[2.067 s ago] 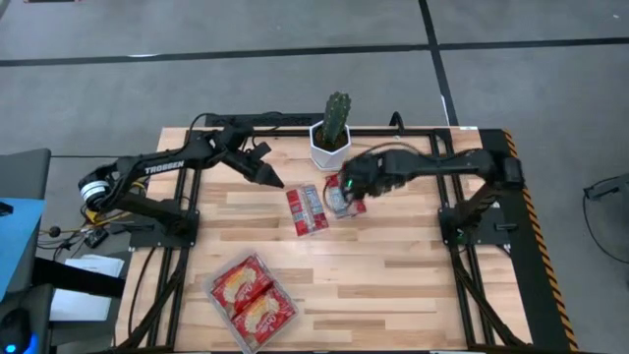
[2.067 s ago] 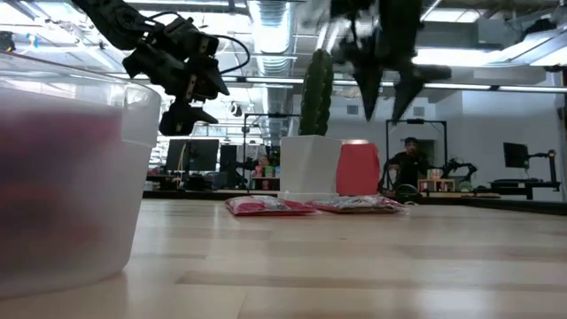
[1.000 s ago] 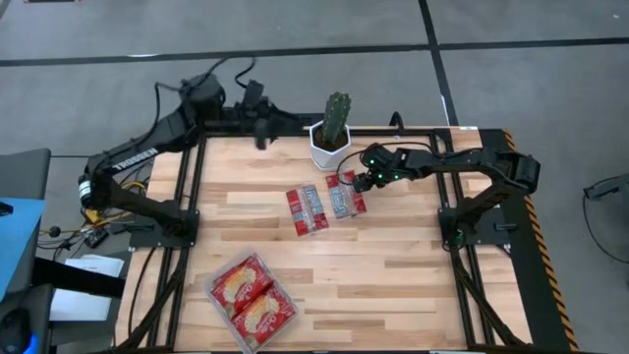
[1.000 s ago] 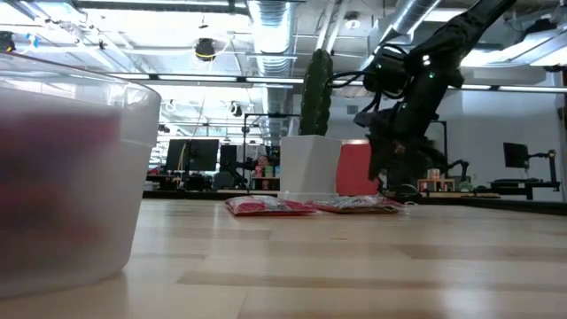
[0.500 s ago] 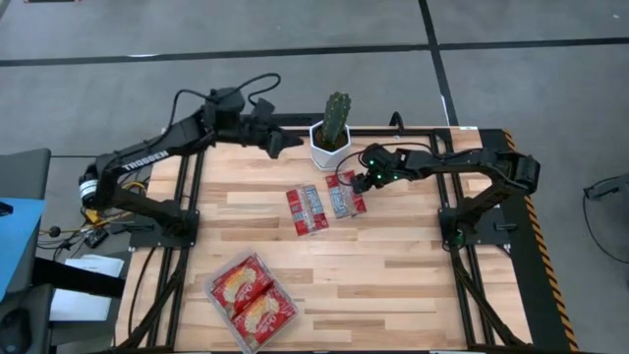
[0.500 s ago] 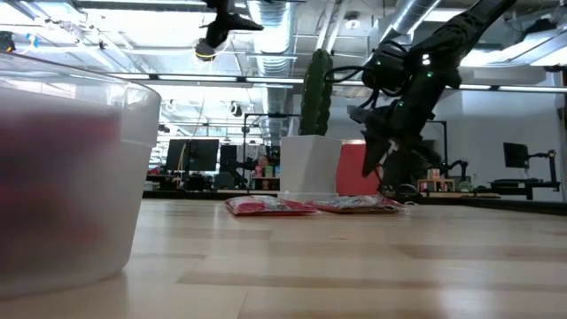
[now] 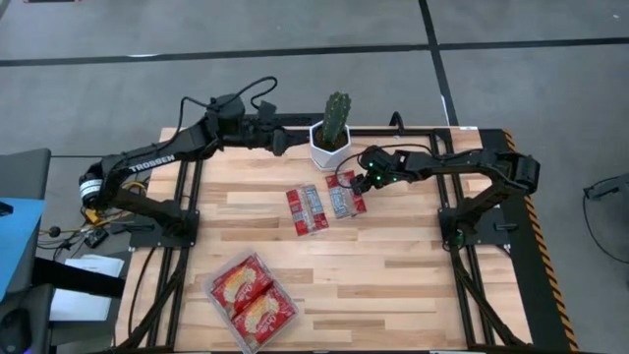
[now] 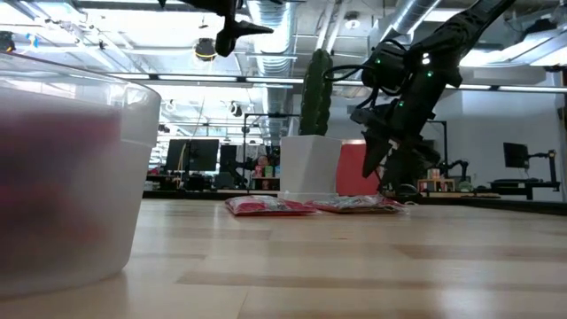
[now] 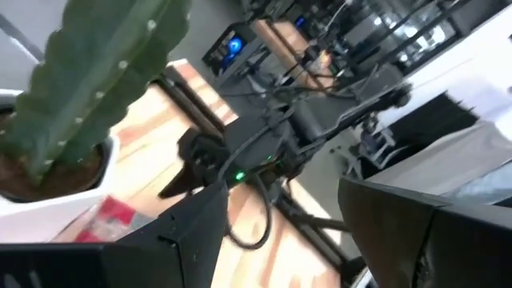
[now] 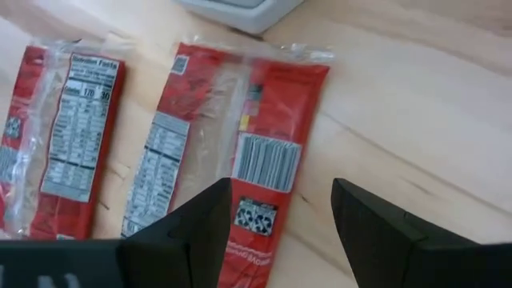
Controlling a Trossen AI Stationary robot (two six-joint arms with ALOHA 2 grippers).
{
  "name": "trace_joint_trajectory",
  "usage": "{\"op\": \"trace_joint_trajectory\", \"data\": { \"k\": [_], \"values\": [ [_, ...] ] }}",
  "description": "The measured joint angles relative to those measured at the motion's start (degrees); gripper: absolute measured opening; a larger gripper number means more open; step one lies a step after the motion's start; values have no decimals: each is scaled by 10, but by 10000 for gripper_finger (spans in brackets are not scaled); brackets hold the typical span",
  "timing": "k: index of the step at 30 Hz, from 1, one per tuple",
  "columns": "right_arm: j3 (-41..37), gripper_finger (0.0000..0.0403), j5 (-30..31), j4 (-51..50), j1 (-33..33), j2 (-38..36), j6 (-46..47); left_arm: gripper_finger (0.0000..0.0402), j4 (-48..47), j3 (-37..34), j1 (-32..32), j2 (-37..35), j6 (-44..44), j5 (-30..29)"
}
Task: Sort popcorn bags into baskets
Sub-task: Put the right red popcorn bag into the transparent bin
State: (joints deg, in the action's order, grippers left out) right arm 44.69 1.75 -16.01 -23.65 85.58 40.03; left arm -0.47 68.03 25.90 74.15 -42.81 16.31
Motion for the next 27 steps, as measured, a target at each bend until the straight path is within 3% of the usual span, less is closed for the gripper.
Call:
{"op": "trace_joint_trajectory", "data": {
  "k": [15, 27],
  "values": [
    [-25, 240, -5, -8, 16, 1, -9, 229, 131, 0, 29, 0, 15, 44],
    [-61, 240, -3, 70, 15, 1, 0, 229, 163, 38, 56, 0, -84, 94]
  ]
}}
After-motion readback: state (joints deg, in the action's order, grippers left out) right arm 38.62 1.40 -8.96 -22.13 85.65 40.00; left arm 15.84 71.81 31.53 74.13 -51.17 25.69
